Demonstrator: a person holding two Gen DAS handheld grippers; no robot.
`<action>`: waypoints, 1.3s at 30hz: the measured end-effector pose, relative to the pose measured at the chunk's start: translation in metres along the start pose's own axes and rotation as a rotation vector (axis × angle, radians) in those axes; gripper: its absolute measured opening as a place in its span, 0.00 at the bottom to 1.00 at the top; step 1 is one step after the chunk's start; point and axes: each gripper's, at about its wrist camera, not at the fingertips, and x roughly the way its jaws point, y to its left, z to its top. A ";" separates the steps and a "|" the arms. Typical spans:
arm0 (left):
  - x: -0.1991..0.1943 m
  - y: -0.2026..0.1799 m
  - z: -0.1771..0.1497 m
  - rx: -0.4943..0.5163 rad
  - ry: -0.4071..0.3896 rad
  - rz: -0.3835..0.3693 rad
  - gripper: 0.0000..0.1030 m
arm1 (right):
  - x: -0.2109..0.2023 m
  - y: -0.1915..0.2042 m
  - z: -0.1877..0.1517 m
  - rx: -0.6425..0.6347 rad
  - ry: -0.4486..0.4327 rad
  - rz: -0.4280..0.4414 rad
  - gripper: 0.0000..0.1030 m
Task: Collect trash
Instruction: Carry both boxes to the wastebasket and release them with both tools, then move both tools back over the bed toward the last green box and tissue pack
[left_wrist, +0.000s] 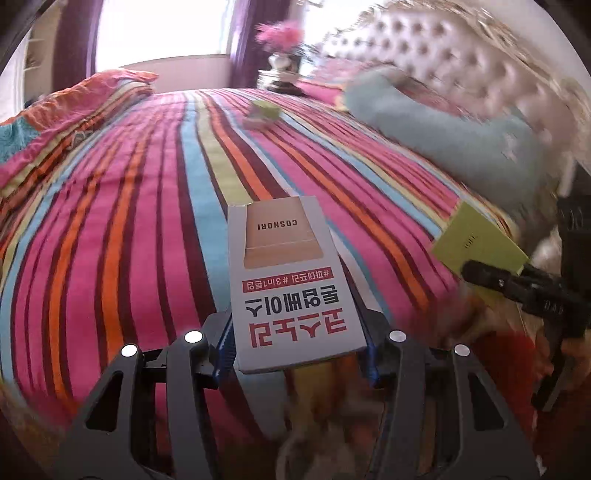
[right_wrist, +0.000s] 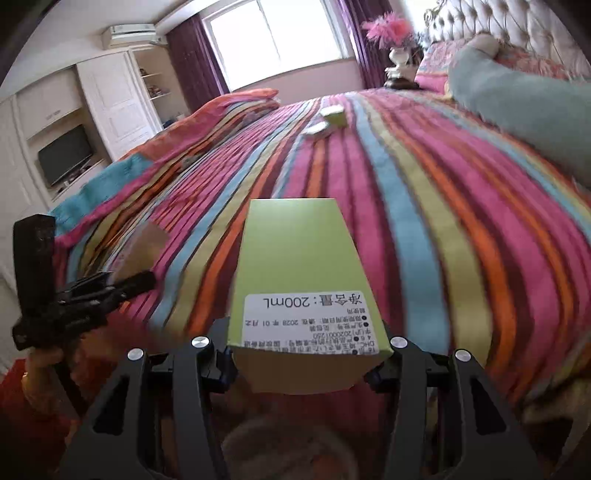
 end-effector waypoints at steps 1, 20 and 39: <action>-0.008 -0.007 -0.021 0.011 0.020 -0.011 0.51 | -0.006 0.005 -0.014 0.009 0.013 0.007 0.47; 0.107 -0.064 -0.220 0.101 0.661 -0.079 0.51 | 0.120 0.002 -0.178 0.125 0.623 -0.094 0.48; 0.114 -0.067 -0.219 0.121 0.675 -0.040 0.79 | 0.113 0.004 -0.197 0.118 0.632 -0.129 0.84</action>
